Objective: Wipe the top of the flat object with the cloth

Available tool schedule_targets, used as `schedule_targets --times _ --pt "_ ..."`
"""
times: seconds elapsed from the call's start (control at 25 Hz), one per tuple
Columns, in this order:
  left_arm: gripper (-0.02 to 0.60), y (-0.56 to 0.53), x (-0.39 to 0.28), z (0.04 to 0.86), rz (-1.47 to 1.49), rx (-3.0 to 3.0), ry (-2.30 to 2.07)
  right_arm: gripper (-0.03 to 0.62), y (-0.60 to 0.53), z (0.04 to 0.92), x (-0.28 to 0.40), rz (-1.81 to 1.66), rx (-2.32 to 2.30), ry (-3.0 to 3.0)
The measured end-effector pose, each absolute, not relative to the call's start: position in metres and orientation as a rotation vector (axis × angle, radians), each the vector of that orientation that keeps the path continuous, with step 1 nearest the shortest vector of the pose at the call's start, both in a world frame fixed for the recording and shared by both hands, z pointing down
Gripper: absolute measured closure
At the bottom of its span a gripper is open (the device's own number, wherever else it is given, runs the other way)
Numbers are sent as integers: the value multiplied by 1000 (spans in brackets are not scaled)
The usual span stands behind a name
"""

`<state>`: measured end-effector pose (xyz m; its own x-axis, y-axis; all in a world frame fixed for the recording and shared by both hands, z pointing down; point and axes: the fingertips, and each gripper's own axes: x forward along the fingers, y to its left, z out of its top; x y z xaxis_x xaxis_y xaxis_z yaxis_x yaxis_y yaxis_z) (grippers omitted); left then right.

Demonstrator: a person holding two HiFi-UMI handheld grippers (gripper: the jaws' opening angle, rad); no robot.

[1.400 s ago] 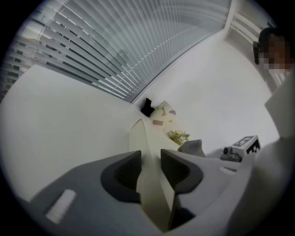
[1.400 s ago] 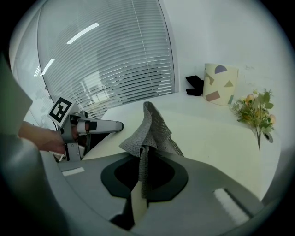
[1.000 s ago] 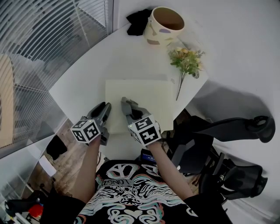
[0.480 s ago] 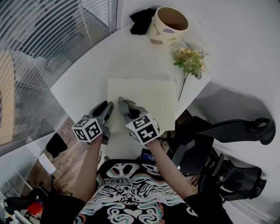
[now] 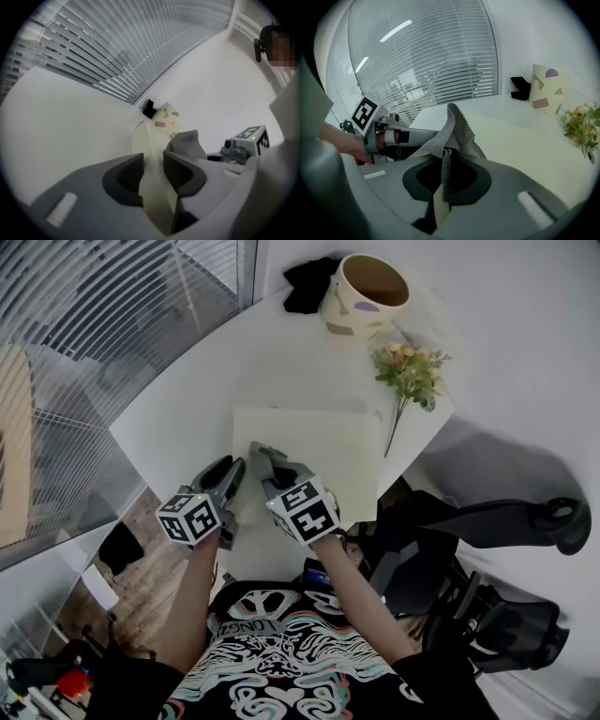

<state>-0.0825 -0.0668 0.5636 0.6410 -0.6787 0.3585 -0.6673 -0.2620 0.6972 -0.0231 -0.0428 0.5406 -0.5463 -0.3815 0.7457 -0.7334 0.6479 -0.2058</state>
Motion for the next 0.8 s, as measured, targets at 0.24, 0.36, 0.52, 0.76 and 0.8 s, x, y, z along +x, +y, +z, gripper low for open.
schedule_targets --times 0.24,0.36,0.52,0.76,0.8 --pt "394 -66 -82 564 -16 1980 -1053 581 -55 542 -21 663 884 -2185" --pt "394 -67 -82 565 -16 1980 -1055 582 -59 542 -17 671 892 -2181" --pt "394 -67 -83 564 -17 1981 -1055 582 -61 541 -14 670 903 -2180" --pt "394 -66 -84 562 -18 1985 -1054 582 -63 539 -5 681 931 -2174" --pt "394 -66 -84 562 -18 1985 -1054 582 -64 539 -3 684 934 -2172"
